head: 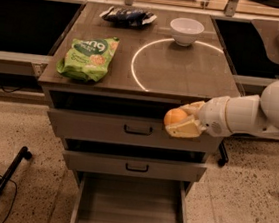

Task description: Place orange into bottom drawer

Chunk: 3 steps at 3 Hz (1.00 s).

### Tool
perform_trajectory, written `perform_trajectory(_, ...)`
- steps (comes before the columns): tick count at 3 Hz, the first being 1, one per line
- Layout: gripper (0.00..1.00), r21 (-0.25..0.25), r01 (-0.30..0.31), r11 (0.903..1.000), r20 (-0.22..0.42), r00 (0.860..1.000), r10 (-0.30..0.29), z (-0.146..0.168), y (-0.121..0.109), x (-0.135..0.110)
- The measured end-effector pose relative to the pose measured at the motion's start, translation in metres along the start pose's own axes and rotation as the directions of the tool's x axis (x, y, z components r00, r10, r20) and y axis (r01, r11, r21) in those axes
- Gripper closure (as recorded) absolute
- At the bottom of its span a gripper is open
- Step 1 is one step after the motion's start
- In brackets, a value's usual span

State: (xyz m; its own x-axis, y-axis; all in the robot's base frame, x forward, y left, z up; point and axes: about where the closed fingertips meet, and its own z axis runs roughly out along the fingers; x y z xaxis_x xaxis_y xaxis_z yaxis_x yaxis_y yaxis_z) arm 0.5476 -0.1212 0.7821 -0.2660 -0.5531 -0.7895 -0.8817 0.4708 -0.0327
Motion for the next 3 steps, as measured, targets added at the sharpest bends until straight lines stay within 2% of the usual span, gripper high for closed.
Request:
perform_trajectory(1, 1.0, -0.011, -0.045, 0.9989, 0.003, 0.999, 0.045, 0.016, 0.007, 0.039)
perform_trajectory(2, 1.0, -0.044, -0.111, 0.9929, 0.024, 0.993, 0.112, 0.038, 0.014, 0.077)
perform_trajectory(3, 1.0, -0.044, -0.111, 0.9929, 0.024, 0.993, 0.112, 0.038, 0.014, 0.077)
